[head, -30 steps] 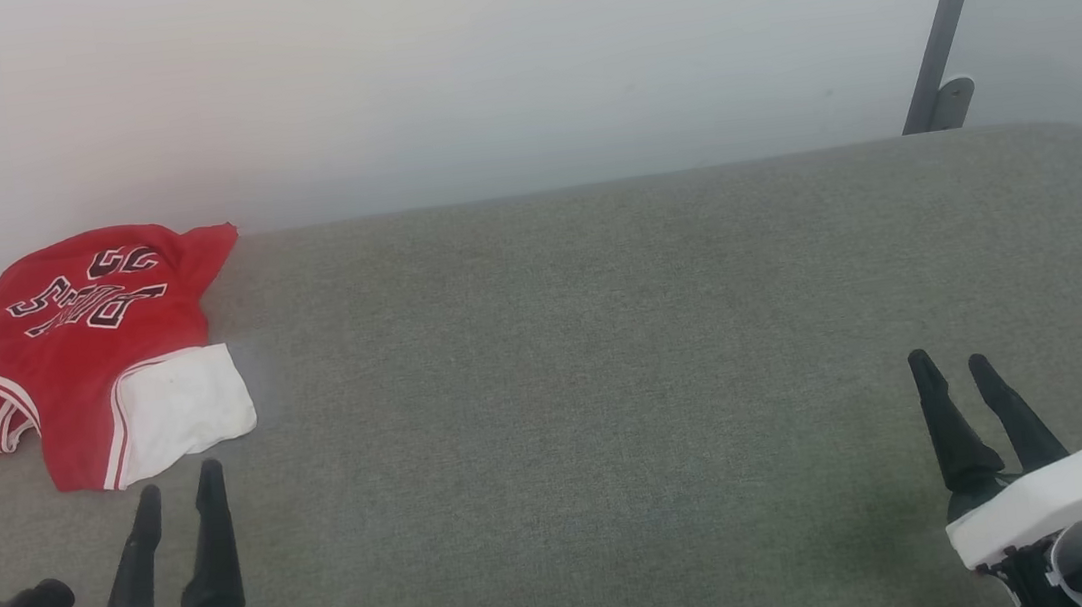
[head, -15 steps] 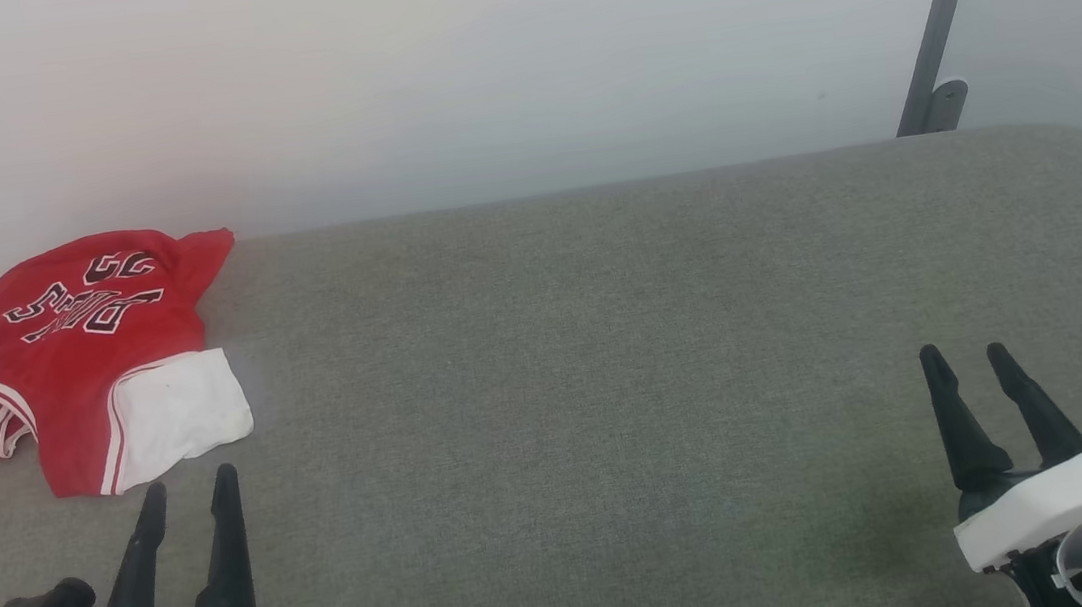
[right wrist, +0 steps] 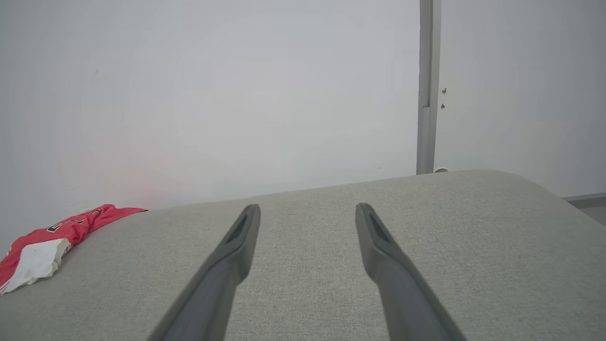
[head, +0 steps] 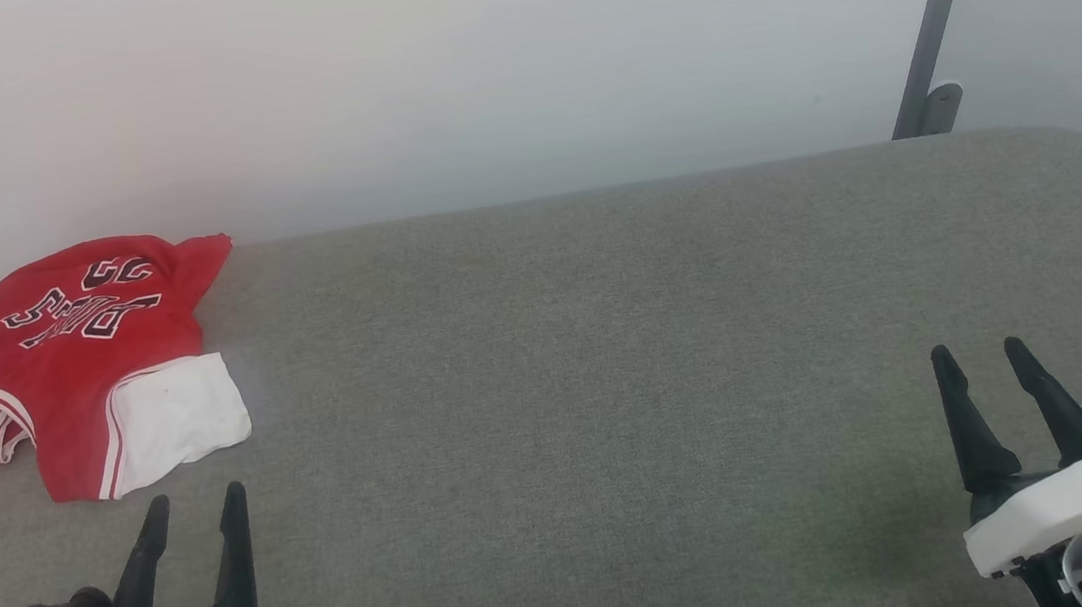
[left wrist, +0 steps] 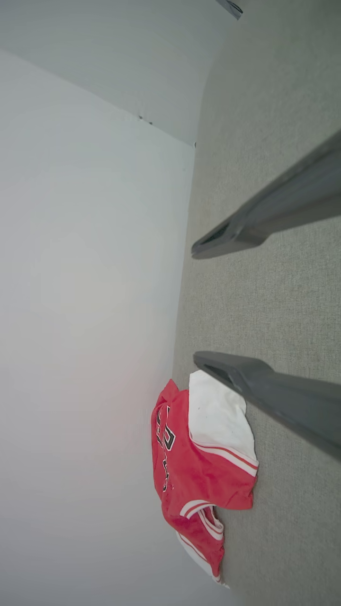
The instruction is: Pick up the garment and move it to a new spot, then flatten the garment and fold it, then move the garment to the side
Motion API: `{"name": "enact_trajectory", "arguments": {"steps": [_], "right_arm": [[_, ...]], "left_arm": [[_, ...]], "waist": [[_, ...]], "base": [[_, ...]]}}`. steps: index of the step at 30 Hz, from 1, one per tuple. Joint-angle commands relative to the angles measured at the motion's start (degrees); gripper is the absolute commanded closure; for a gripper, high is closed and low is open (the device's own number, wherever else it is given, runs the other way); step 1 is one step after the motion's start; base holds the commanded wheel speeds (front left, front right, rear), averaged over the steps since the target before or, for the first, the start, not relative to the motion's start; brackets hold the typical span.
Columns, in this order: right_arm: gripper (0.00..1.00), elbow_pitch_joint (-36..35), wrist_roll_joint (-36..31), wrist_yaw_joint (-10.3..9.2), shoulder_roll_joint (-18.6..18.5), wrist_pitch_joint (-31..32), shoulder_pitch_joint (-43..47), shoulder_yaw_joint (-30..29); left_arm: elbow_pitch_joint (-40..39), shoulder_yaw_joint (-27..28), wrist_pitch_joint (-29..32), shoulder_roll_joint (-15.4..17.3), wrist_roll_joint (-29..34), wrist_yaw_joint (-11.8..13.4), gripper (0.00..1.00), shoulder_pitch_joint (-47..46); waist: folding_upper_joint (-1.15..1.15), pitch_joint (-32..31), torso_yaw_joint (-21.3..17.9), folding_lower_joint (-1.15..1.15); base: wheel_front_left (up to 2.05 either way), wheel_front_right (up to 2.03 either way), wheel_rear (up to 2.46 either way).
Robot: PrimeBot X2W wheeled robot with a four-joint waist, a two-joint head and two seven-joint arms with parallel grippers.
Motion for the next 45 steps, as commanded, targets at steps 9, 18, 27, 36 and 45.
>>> {"name": "enact_trajectory", "arguments": {"steps": [9,18,27,36,45], "right_arm": [[0.0,0.05,-4.68,0.0,-0.35,-1.63,0.72,-0.22],[0.0,0.07,-7.29,0.0,-0.7,-2.45,0.58,0.05],[0.0,0.13,-7.4,0.0,-0.55,-2.54,0.95,0.04],[0.0,-0.29,-7.51,0.0,-0.36,-2.51,1.21,0.56],[0.0,-0.24,-6.94,0.0,-0.45,-1.66,1.19,4.34]], "left_arm": [[-0.03,-0.43,-1.43,1.05,3.9,-0.17,0.0,0.61],[-0.35,-0.83,-2.12,1.6,5.68,-0.14,0.0,0.92],[-0.09,-0.47,-2.12,1.31,5.26,-0.15,0.0,1.13],[0.33,-0.07,-2.12,1.22,5.02,-0.11,0.0,1.1],[1.99,2.06,-1.04,2.01,2.9,1.19,0.0,0.18]], "waist": [[0.0,-0.28,-0.19,0.0],[0.0,-0.5,-0.4,0.0],[0.0,-0.7,-0.38,0.0],[0.0,-1.07,0.52,0.0],[0.0,-2.95,7.9,0.0]], "base": [[0.0,0.0,0.0],[0.0,0.0,0.0],[0.0,0.0,0.0],[0.0,0.0,0.0],[0.0,0.0,0.0]]}}
